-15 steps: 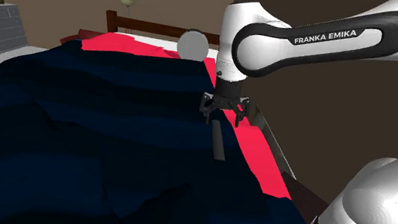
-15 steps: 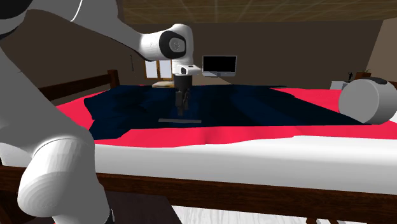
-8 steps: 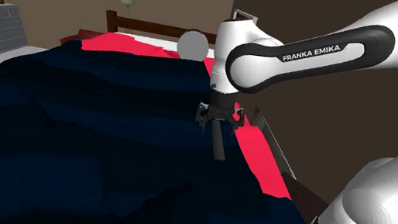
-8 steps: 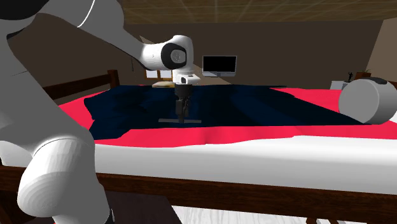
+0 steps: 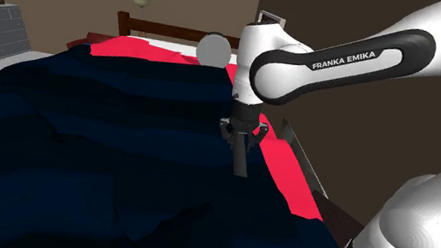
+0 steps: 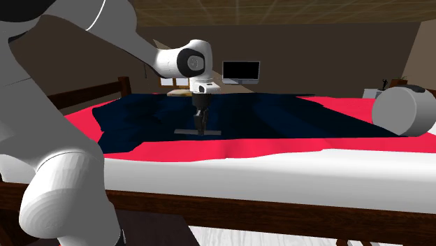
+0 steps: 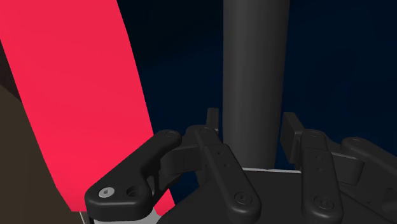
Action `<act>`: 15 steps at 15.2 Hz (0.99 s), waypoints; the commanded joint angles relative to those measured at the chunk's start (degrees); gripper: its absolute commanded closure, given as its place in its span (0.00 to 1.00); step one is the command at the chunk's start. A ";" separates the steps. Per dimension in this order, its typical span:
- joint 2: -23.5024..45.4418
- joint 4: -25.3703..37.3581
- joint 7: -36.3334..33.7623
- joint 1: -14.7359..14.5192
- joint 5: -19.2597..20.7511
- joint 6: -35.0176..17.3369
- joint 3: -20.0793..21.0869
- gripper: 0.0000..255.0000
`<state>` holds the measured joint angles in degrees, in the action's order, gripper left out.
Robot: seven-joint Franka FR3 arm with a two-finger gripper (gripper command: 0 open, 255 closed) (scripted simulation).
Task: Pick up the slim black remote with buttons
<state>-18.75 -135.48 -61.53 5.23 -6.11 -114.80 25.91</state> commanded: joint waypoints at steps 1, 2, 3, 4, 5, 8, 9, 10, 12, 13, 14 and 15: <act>0.10 -0.18 0.01 0.04 0.05 0.13 -0.03 1.00; 0.16 -0.18 0.04 0.07 0.09 0.07 -0.05 1.00; 0.03 -0.14 0.11 0.09 0.06 0.24 -0.10 1.00; -0.27 0.39 0.21 0.09 0.01 1.06 -0.22 1.00; -0.56 0.93 0.30 0.08 -0.03 1.88 -0.34 1.00; -1.30 2.66 0.52 0.08 -0.10 4.30 -0.69 1.00; -1.52 3.25 0.59 0.09 -0.11 5.11 -0.80 1.00; -1.72 3.86 0.66 0.10 -0.12 5.91 -0.91 1.00; -2.09 5.10 0.77 0.12 -0.13 7.50 -1.12 1.00; -2.25 5.74 0.82 0.13 -0.12 8.29 -1.23 1.00; -2.39 6.39 0.87 0.15 -0.11 9.08 -1.33 1.00; -2.52 7.05 0.92 0.17 -0.10 9.86 -1.43 1.00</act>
<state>-21.11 -129.13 -60.61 5.40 -6.20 -105.81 24.56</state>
